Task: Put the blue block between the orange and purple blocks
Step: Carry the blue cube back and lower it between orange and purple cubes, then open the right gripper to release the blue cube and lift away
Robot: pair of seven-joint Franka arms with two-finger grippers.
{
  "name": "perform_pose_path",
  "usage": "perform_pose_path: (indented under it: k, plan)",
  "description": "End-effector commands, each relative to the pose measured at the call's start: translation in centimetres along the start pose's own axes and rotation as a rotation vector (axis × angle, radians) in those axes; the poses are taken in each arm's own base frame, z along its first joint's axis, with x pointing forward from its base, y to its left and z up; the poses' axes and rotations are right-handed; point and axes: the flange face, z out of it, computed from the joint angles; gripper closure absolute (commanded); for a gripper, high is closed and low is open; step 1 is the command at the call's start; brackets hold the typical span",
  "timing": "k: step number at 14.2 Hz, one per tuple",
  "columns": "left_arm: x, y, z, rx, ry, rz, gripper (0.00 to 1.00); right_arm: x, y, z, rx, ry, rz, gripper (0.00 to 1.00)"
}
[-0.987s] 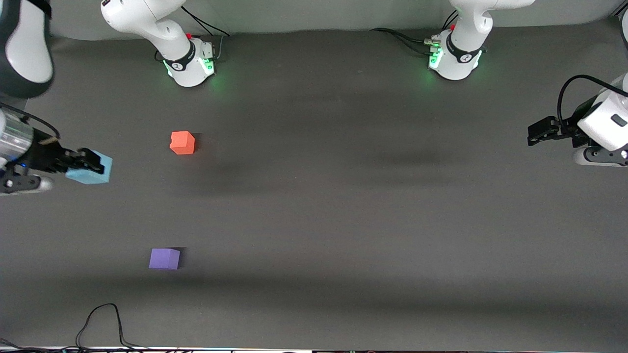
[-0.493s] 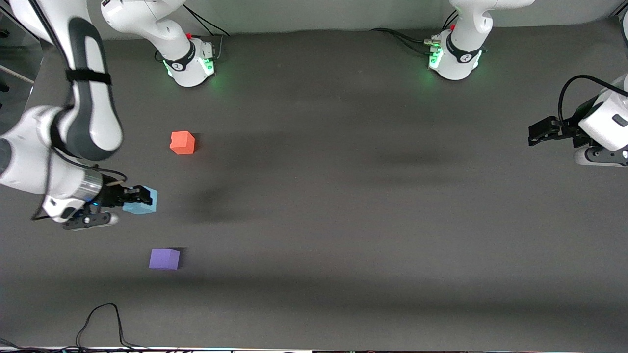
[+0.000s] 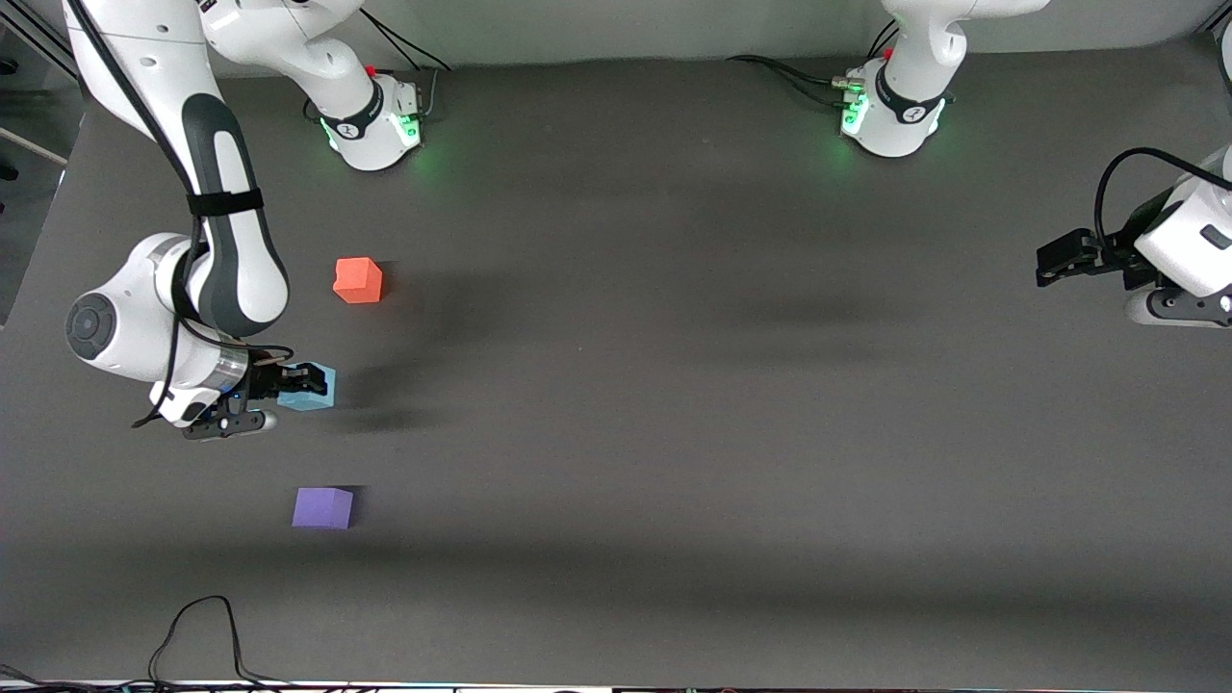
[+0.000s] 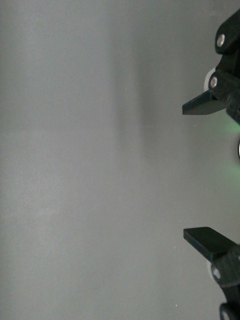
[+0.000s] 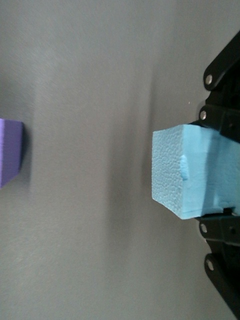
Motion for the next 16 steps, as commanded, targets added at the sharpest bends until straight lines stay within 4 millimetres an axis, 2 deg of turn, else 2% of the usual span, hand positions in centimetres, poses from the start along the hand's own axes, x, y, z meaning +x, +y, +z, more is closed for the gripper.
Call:
perform_pose_path:
  k: [1, 2, 3, 4, 6, 8, 9, 10, 11, 13, 16]
  plan:
    - [0.1, 0.0, 0.0, -0.003, 0.006, -0.015, 0.0, -0.2, 0.6, 3.2, -0.007, 0.021, -0.028, 0.89]
    - [0.1, 0.1, 0.0, -0.005, 0.006, -0.016, 0.0, -0.5, 1.0, 4.3, -0.009, 0.04, -0.016, 0.89]
    - [0.1, 0.1, 0.0, -0.005, 0.006, -0.015, 0.0, -0.5, 0.2, 5.2, -0.008, 0.04, -0.041, 0.89]
    - [0.1, 0.1, 0.0, -0.005, 0.006, -0.016, 0.0, -0.6, 0.3, 6.0, -0.017, 0.029, -0.056, 0.89]
    - [0.1, 0.0, 0.2, -0.003, 0.003, -0.016, 0.0, -0.7, 0.8, 7.0, -0.032, 0.036, -0.038, 0.89]
    - [0.1, 0.0, 0.2, -0.003, 0.003, -0.016, 0.0, -0.7, 0.3, 7.3, -0.015, 0.045, -0.019, 0.87]
    - [0.1, 0.1, 0.2, -0.003, 0.005, -0.015, 0.0, -0.8, 0.6, 7.8, -0.024, 0.039, -0.016, 0.76]
    - [0.1, 0.0, 0.2, -0.003, 0.005, -0.016, 0.0, -0.7, 0.7, 8.0, -0.025, 0.041, -0.01, 0.32]
    - [0.1, 0.1, 0.2, -0.005, 0.005, -0.016, 0.0, -0.8, 0.7, 8.0, -0.014, 0.046, 0.009, 0.0]
    - [0.1, 0.0, 0.2, -0.003, 0.005, -0.016, 0.0, -0.7, 0.6, 7.5, -0.007, 0.052, 0.015, 0.0]
    - [0.1, 0.0, 0.2, -0.005, 0.006, -0.018, 0.0, 0.5, 0.4, 5.6, -0.005, 0.089, 0.007, 0.0]
